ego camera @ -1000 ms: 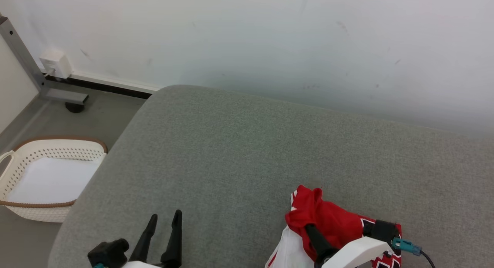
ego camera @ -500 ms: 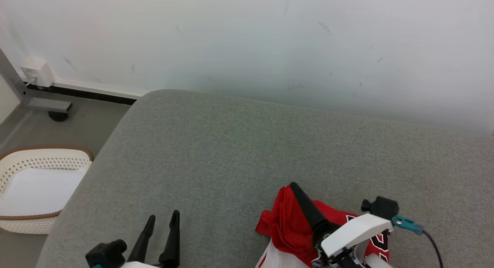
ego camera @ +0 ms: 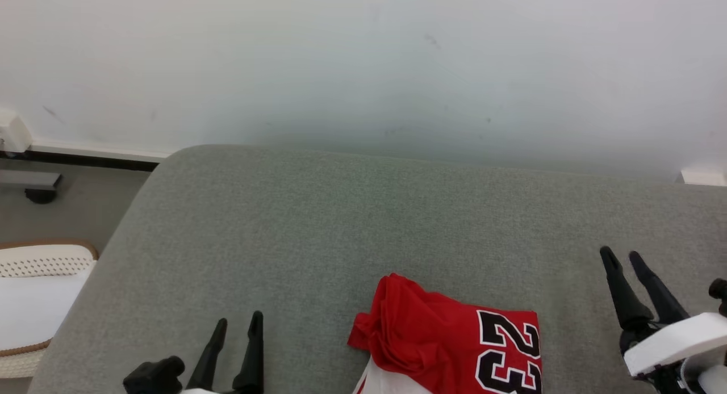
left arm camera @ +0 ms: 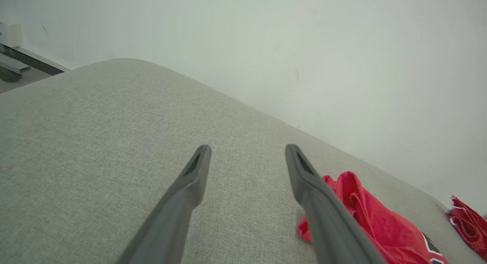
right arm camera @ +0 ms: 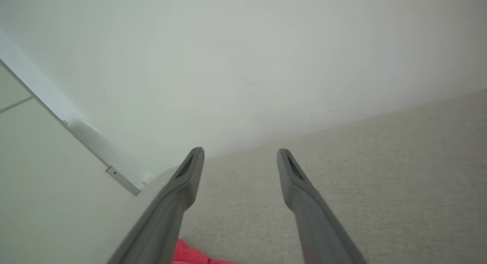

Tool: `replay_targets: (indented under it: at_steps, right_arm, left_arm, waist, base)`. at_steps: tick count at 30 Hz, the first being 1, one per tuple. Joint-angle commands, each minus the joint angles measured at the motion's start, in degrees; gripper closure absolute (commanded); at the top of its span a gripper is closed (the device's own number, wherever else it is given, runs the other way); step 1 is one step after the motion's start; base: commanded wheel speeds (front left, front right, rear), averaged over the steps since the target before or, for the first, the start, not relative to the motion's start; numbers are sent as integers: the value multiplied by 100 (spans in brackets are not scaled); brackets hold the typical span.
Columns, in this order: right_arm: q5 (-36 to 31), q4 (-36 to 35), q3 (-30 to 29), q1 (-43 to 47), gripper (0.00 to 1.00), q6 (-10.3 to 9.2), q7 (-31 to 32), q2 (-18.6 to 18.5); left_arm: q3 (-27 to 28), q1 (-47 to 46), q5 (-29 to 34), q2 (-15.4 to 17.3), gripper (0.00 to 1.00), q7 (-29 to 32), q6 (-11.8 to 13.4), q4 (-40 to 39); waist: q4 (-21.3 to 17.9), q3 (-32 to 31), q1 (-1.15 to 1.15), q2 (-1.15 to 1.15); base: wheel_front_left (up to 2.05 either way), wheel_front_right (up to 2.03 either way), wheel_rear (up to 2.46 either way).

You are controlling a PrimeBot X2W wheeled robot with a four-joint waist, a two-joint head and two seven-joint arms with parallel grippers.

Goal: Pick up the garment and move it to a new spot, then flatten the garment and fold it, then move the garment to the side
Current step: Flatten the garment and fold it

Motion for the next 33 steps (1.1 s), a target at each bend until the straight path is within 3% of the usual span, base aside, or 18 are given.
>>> replay_targets:
  at_steps: [1, 4, 7, 8, 9, 10, 17, 25, 33]
  right_arm:
    - [-794, 365, -194, 108, 0, 2, -38, -44]
    - [-1715, 702, -583, 225, 0, 3, -39, 313]
    - [-2197, 804, -762, 341, 0, 2, -42, 589]
    - [-2371, 810, -805, 386, 51, 2, -42, 747]
    - [-2523, 806, -839, 412, 80, 2, -43, 896]
    - [-2683, 832, -846, 447, 100, 2, -28, 1022]
    - [-3116, 818, -628, 621, 100, 2, 466, 1752]
    - [-3009, 1107, -374, 761, 100, 2, 997, 1996]
    - [-2452, 1227, 198, 807, 100, 2, 1385, 2143]
  left_arm:
    - [15, 38, 114, -15, 0, 2, -27, -16]
    - [32, 19, 116, -21, 0, 2, -39, -28]
    - [32, 1, 129, -27, 0, 2, -45, -31]
    - [27, -9, 135, -31, 0, 2, -48, -29]
    - [19, -23, 145, -36, 0, 2, -48, -22]
    - [12, -38, 153, -36, 0, 2, -54, -10]
    - [-10, -87, 145, -43, 0, 2, -80, 50]
    - [-15, -125, 125, -52, 0, 2, -96, 109]
    - [19, -132, 129, -58, 0, 2, -118, 140]
  waist:
    - [-69, 0, 0, -1]
    - [-118, 5, 0, -1]
    - [-127, 11, 0, -1]
    - [-122, 12, 0, -1]
    - [-114, 14, 0, -1]
    - [-99, 17, 0, -1]
    - [123, 30, 0, -1]
    - [362, 36, 0, -1]
    - [426, 47, 0, -1]
  base:
    - [0, 0, 0]
    - [0, 0, 0]
    - [0, 0, 0]
    - [0, 0, 0]
    - [0, 0, 0]
    - [0, 0, 0]
    - [0, 0, 0]
    - [0, 0, 0]
    - [0, 0, 0]
